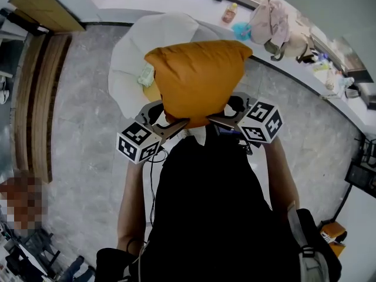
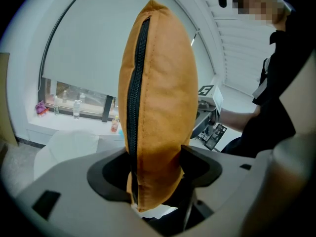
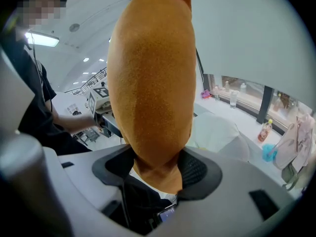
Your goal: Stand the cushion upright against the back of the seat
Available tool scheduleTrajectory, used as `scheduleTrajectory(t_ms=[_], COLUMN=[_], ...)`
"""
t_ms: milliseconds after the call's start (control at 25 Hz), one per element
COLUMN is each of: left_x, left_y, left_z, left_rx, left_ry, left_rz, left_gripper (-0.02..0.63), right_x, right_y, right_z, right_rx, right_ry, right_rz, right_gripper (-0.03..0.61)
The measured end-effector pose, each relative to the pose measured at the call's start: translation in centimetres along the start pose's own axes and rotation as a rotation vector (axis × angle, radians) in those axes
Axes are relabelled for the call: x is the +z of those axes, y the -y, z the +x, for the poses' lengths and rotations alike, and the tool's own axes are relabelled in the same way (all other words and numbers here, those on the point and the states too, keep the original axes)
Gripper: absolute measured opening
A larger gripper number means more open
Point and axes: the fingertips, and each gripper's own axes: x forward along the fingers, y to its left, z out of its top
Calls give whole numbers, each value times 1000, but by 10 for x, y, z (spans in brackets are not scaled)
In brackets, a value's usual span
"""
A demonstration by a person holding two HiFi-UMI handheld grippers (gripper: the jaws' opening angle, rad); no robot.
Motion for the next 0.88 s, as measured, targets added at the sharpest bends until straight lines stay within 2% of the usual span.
scheduleTrajectory(t_ms=[400,880], left_x=[14,39], left_y=[-36,-77], left_z=[38,121], left_rx=[114,282], left_ry=[-76,-155], left_rz=[-69,-196], left_gripper=[310,310], right_x=[13,12], right_y=[58,162], right_z=[7,2], right_rx=[59,184], right_ry=[-62,-170], right_rz=[-74,-127], right_gripper=[287,279])
